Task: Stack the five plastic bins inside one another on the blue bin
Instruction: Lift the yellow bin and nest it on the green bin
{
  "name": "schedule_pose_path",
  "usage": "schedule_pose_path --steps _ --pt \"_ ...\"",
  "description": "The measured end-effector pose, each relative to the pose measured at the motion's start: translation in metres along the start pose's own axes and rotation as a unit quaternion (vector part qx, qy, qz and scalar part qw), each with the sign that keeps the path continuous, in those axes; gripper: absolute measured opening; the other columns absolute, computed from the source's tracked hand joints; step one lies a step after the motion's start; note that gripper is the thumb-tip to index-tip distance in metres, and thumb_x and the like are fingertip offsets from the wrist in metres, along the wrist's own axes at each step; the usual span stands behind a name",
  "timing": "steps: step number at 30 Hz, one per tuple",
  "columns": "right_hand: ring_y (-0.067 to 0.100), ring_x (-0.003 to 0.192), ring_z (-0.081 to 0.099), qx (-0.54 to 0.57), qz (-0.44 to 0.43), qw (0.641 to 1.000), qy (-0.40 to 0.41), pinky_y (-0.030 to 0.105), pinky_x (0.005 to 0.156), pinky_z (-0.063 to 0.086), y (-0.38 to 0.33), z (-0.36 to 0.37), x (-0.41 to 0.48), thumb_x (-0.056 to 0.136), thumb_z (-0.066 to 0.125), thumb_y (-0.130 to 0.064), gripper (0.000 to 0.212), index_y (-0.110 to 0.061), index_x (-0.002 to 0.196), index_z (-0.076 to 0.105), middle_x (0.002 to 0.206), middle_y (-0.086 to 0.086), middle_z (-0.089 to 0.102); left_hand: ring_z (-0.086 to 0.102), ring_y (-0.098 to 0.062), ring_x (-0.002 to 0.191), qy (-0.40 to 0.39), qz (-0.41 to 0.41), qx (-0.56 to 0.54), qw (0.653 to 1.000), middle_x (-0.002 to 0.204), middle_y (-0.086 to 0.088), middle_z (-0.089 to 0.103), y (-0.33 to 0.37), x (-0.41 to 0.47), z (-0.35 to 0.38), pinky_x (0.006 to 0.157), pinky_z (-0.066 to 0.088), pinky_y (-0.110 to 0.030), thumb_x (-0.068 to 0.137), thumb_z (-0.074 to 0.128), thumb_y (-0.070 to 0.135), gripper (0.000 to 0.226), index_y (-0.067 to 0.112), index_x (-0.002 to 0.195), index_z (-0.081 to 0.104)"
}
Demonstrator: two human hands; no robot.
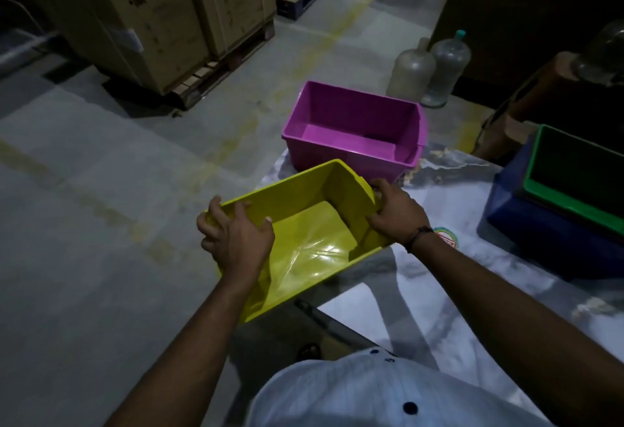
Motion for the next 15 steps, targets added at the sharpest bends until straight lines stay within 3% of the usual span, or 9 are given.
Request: schedule_pose_path --steps 8,12,15 --pt "0.040 0.093 0.065 -0.017 0.135 0.990 0.043 0.037 0.066 0.046 0.106 -0.029 -0.052 0.086 0.060 -0.048 0.053 -0.025 0.132 0.047 0.099 0.015 0.070 0.019 -0.040 0.145 -0.066 0.119 -0.067 0.988 0.157 -0.009 0.023 0.080 -0.021 0.034 0.106 0.039 -0.055 0.085 0.070 0.039 0.041 0.025 0.122 0.060" --pt "0.042 0.100 0.064 -0.005 0.190 0.977 0.097 0.044 0.073 0.053 0.150 -0.049 -0.091 0.090 0.061 -0.042 0.047 -0.019 0.130 0.052 0.107 0.019 0.069 0.038 -0.035 0.141 -0.112 0.205 -0.148 0.961 0.151 -0.010 0.035 0.125 -0.028 0.048 0.111 0.036 -0.042 0.088 0.071 0.027 0.036 0.021 0.122 0.062" --pt "0.044 0.104 0.063 0.015 0.237 0.963 0.127 0.047 0.075 0.052 0.178 -0.063 -0.125 0.092 0.061 -0.039 0.048 -0.018 0.135 0.051 0.116 0.019 0.068 0.044 -0.025 0.139 -0.152 0.242 -0.199 0.938 0.151 -0.008 0.038 0.152 -0.036 0.054 0.107 0.035 -0.025 0.091 0.069 0.018 0.035 0.018 0.125 0.063"
Point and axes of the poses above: each hand's wrist, its own x-axis towards the middle knuckle, its own z-axis out of the palm, y = z × x, the point moved 5 cm from there along x, towards the middle knuckle
